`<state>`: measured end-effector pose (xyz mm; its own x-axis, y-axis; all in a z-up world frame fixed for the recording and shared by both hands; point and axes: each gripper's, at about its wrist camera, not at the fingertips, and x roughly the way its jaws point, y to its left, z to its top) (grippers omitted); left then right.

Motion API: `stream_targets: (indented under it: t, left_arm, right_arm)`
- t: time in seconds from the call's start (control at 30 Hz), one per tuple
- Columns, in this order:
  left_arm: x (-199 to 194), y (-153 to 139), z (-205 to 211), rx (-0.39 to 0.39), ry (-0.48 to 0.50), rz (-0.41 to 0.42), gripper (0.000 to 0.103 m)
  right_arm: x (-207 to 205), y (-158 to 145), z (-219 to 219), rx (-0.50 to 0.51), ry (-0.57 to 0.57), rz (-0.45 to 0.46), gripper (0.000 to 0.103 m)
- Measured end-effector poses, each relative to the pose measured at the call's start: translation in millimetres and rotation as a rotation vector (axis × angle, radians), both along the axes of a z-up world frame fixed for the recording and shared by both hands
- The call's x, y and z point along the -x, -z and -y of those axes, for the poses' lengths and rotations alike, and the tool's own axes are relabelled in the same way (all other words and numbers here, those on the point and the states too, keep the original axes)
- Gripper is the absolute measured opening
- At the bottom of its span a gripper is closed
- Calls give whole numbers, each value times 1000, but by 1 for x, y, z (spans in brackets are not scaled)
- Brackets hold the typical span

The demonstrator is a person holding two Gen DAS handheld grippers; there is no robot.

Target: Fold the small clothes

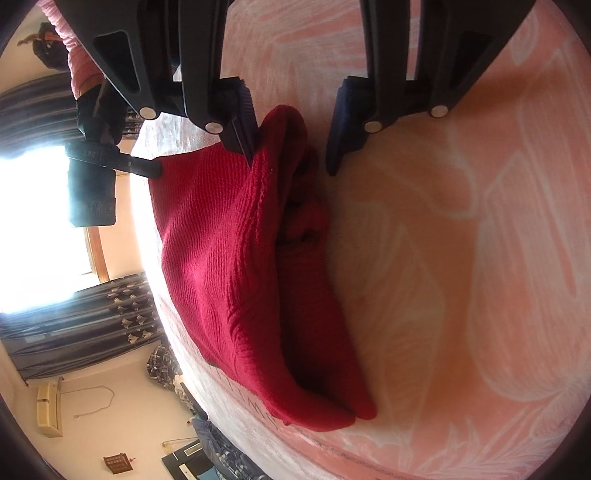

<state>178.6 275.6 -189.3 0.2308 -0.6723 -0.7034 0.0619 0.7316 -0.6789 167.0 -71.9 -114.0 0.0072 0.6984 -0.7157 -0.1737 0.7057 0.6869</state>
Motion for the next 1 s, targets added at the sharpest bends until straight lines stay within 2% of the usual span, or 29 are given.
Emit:
stream_targets:
  t: [0.1,0.2,0.4,0.43,0.47,0.53,0.6,0.63,0.7,0.77,0.93,1.0]
  left_arm:
    - [2,2,4,-6,11,18,36]
    - [5,4,8,-14,19,37,37]
    - [9,0,13,-22,35,55,41]
    - [7,-3,18,-35,47,60,43]
    - [6,-7,23,-45,63,70,51]
    - [10,-17,27,-68,86,90,57]
    - [18,-30,28,-73,90,114,59]
    - [22,-37,27,-80,89,123,61]
    - [30,-53,26,-113,77,144,70]
    - [40,-71,23,-130,63,163,75]
    - [71,-126,17,-221,-1,244,84]
    - [86,-146,17,-261,-27,281,89]
  right_arm:
    - [-2,23,10,49,34,-59,19]
    - [-2,37,21,8,57,-95,15]
    - [-2,27,13,59,18,-51,19]
    - [-2,23,12,69,18,-40,25]
    - [-1,18,12,86,20,-24,29]
    - [2,0,11,159,19,46,48]
    - [8,-20,7,215,5,117,52]
    - [12,-31,6,223,14,139,57]
    - [21,-49,8,219,51,168,63]
    - [34,-72,6,257,75,217,68]
    - [75,-122,-1,350,95,344,84]
    - [90,-140,-6,406,111,402,88]
